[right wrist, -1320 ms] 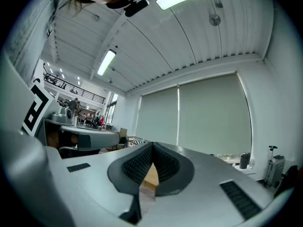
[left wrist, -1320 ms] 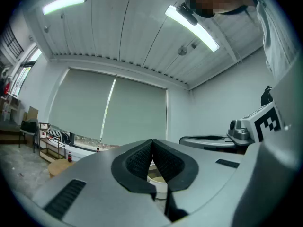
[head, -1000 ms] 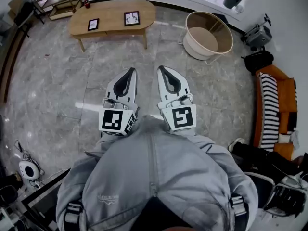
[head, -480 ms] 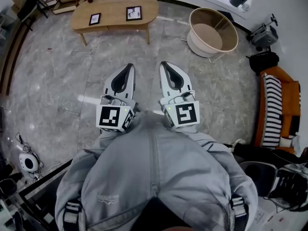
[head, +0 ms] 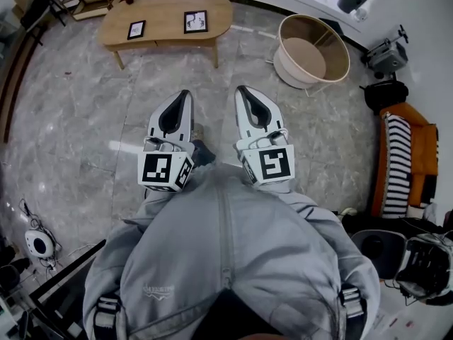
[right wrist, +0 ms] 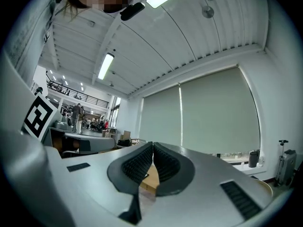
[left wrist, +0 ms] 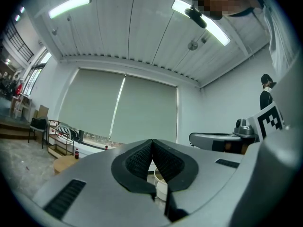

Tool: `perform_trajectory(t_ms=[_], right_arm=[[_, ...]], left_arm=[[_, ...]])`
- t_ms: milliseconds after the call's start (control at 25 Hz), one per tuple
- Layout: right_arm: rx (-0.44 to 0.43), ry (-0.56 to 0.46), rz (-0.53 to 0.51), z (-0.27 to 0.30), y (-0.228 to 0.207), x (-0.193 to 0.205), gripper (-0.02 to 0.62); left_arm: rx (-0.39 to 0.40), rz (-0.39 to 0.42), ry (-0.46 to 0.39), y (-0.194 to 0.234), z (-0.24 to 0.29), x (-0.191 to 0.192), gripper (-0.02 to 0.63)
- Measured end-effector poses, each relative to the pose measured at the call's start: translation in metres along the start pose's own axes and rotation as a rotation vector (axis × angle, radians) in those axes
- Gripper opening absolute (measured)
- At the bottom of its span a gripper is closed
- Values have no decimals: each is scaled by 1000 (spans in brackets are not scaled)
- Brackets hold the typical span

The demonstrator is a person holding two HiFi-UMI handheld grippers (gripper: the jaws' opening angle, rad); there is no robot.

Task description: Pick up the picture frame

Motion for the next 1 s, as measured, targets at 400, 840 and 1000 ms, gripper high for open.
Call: perform_trajectory(t_ms=[400,840,1000], right_arm=[[7,30,14,144,-22,2,32],[114,64,73,279,-63,25,32],[150,64,66,309,-71,29,32]], left_arm=[[25,-7,9,105,94,-5,18],[131,-18,57,203,209,13,18],[157,-21,65,230,235,21,18]])
Point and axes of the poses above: the fingertips, and each gripper's own axes: z forward along the fingers, y to its left, x out of its underside, the point moved 4 cm from there along -z, backward along the fingers, and after that the axes turned 7 degrees about z, right-handed, at the moved point
